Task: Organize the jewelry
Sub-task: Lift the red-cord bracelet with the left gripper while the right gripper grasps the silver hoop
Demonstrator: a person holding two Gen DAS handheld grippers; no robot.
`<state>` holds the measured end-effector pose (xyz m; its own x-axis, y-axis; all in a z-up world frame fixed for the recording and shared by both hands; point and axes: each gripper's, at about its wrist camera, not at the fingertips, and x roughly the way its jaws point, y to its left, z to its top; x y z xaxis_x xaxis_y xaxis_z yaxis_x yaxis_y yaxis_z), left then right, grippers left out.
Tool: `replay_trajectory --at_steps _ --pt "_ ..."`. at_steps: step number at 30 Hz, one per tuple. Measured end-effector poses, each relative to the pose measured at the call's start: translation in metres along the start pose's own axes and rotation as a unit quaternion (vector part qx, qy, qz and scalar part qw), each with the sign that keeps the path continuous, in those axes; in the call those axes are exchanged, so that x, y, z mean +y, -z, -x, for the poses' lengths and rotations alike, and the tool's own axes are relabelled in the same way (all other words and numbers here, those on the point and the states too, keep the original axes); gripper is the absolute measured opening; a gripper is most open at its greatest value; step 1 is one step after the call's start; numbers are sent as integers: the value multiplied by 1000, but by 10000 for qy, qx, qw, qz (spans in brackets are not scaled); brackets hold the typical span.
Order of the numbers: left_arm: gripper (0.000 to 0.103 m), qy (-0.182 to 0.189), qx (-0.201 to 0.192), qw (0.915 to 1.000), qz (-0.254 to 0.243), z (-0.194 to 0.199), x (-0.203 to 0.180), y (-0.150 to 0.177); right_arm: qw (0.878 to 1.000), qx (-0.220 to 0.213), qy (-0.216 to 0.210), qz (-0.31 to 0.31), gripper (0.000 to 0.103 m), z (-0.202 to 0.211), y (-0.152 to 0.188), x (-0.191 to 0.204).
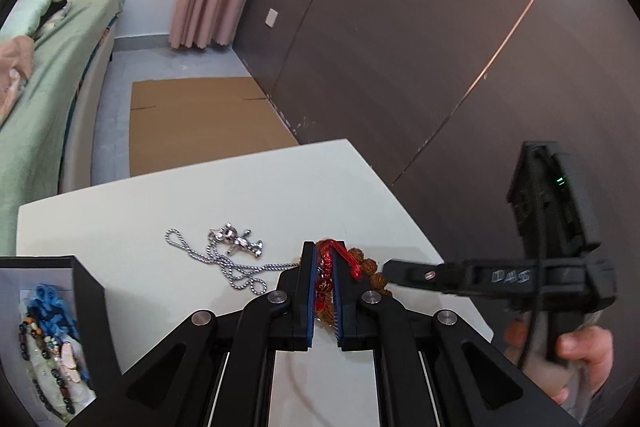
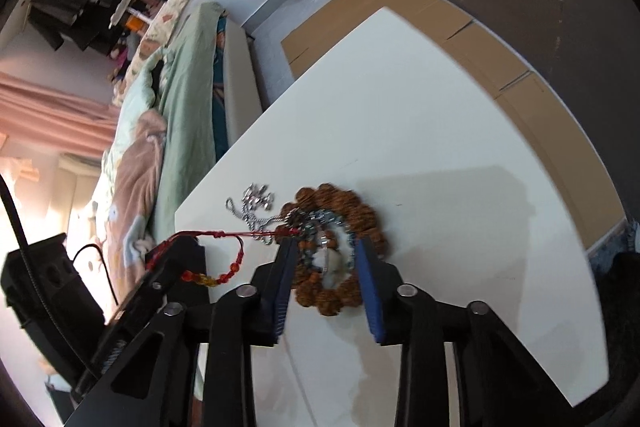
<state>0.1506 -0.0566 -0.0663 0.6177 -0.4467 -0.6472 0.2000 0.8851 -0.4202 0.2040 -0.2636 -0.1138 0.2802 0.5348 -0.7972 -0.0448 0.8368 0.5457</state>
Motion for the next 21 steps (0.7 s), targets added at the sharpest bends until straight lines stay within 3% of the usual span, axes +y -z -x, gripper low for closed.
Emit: replay_trajectory --at_steps 9,13,21 --pt "7 30 -232 9997 59 24 7 -5 9994 205 286 59 21 -31 -1 9" --pt "7 10 -288 9996 73 34 10 -4 9988 165 460 61 9 -35 0 8" --pt "7 -79 -448 9989 126 57 18 -1 9994 -240 -234 42 4 -8 5 15"
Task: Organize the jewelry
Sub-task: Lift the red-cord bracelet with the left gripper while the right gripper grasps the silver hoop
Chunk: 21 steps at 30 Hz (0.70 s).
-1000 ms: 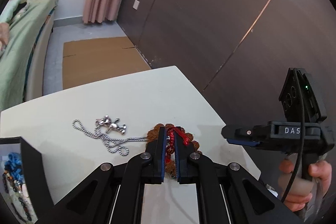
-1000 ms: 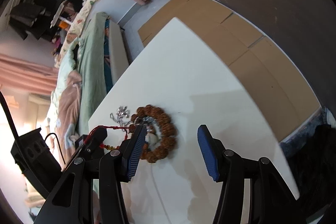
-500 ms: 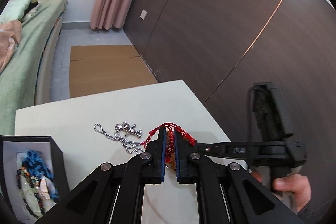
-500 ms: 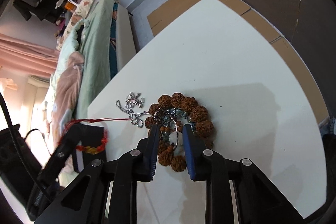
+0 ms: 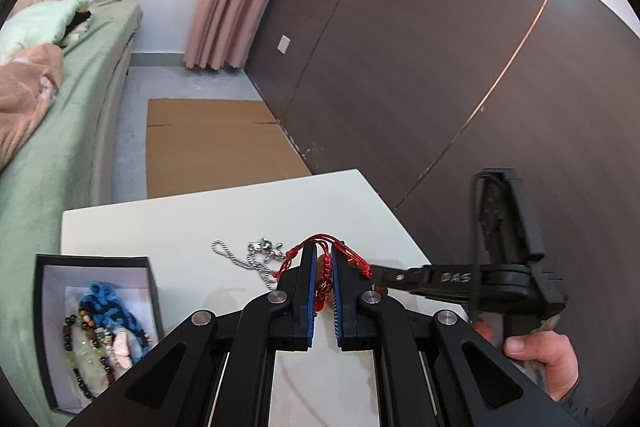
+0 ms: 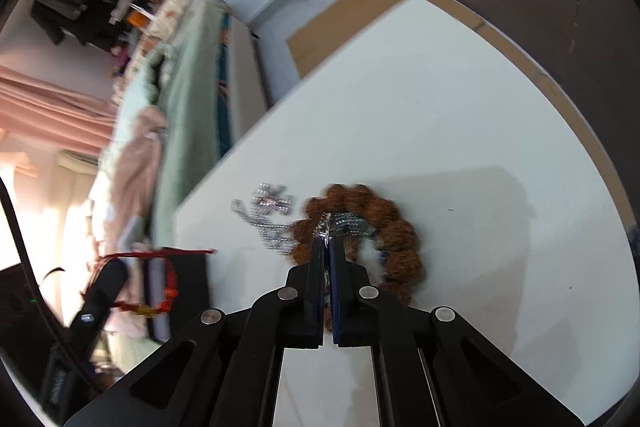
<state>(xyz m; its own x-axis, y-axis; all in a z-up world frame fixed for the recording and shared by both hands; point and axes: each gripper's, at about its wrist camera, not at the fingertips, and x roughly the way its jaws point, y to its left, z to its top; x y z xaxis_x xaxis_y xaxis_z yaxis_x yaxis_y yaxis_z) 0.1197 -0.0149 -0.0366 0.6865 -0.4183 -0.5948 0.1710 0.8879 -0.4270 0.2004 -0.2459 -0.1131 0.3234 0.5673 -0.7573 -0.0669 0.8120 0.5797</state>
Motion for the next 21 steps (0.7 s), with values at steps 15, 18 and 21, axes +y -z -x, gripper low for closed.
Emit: replay_trajectory --at_steps 15,18,21 --pt "7 -199 -244 9995 83 38 14 6 9954 -809 -250 454 4 41 16 29" --pt "7 -219 -248 9994 45 42 13 9 9940 -880 -238 601 4 45 19 34" --pt "7 -241 -232 9994 25 42 13 10 9937 -808 185 748 4 35 20 35"
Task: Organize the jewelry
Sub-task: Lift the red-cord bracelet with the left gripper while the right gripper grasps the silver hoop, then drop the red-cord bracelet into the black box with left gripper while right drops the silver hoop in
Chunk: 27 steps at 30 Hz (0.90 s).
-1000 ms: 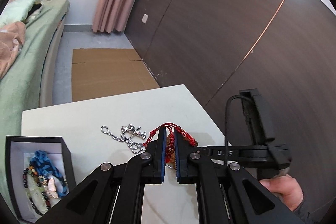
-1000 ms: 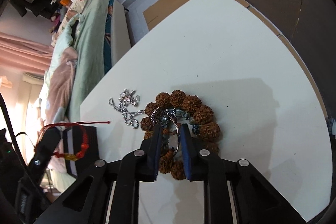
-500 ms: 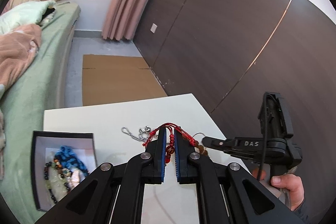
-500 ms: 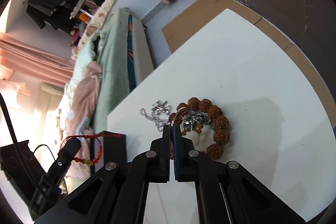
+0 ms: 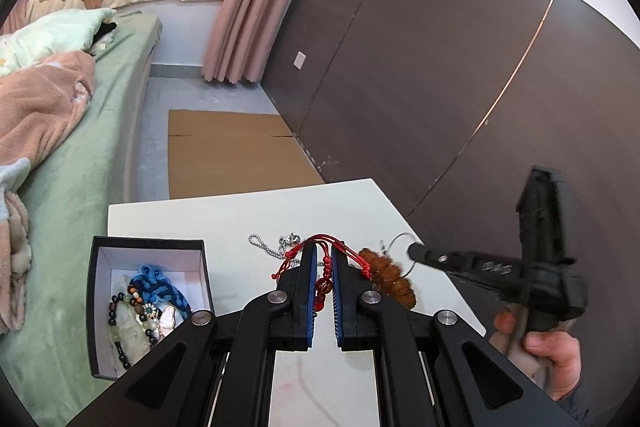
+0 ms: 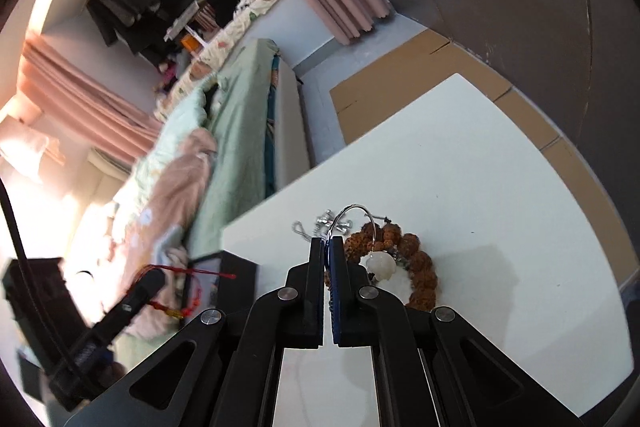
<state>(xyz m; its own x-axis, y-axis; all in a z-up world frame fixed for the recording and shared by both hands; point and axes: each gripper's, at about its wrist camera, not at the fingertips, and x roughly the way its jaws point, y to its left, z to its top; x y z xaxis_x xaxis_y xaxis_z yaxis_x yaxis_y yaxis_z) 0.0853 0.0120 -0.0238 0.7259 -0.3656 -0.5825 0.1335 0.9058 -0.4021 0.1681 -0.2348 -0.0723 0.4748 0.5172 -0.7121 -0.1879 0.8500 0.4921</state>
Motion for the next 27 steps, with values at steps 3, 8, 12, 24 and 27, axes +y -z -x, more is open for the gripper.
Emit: replay_trajectory --at_steps 3,8,12,24,27 --pt "7 -32 38 10000 -9 -1 0 2 9985 305 411 -215 4 -23 4 -16" --pt "7 -37 55 10000 -16 -3 1 1 9928 447 999 -482 4 -40 4 -37" --pt "7 -42 66 10000 -38 -5 0 0 9948 233 893 -440 4 -24 0 -34" --pt "7 -110 37 9999 5 -6 5 -3 9982 -275 -306 -442 4 8 -10 -9" --pt "7 -183 -42 9998 93 2 13 -6 9970 -261 -577 -441 4 8 -8 0"
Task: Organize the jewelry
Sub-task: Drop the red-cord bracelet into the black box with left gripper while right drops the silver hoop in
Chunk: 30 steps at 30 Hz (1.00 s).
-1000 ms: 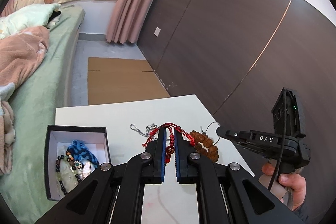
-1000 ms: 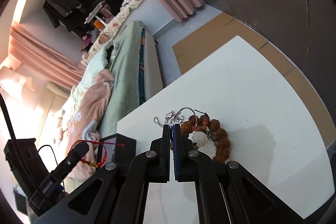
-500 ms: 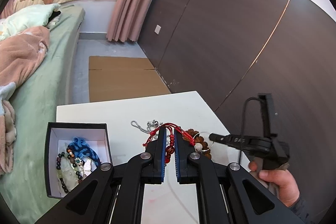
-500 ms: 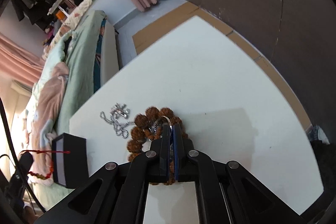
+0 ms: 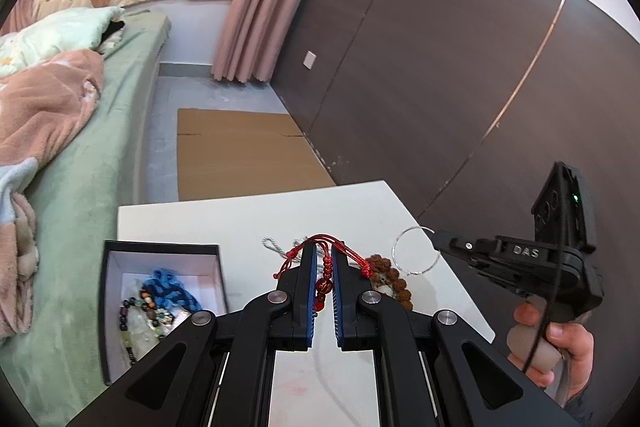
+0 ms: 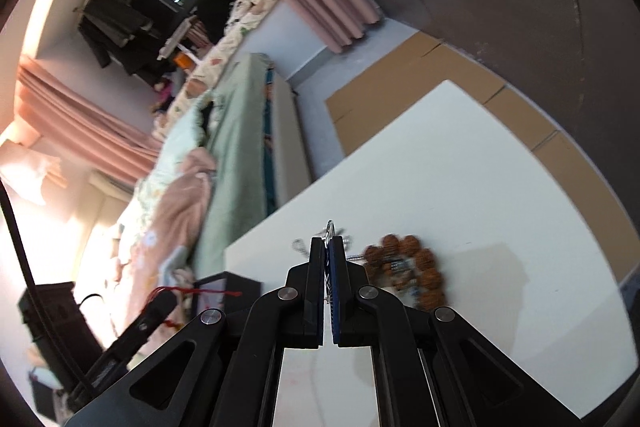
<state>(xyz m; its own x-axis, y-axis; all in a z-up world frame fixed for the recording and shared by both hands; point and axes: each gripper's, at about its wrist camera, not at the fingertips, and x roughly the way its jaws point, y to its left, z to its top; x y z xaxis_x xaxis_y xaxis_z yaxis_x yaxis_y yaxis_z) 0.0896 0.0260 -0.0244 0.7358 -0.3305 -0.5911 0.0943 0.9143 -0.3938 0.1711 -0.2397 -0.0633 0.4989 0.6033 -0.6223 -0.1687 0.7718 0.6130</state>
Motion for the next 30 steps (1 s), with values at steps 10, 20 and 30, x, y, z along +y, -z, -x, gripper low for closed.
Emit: replay_trajectory --at_steps 10,20,30 --pt "7 -653 216 9954 668 8 44 -5 9963 1 -709 482 4 -9 19 47" --pt "102 -948 45 9879 1230 20 74 -2 9912 345 -1090 659 4 -39 41 84" --pt "102 -1189 -198 9804 1559 37 102 -7 9822 604 -1650 669 4 -70 57 112"
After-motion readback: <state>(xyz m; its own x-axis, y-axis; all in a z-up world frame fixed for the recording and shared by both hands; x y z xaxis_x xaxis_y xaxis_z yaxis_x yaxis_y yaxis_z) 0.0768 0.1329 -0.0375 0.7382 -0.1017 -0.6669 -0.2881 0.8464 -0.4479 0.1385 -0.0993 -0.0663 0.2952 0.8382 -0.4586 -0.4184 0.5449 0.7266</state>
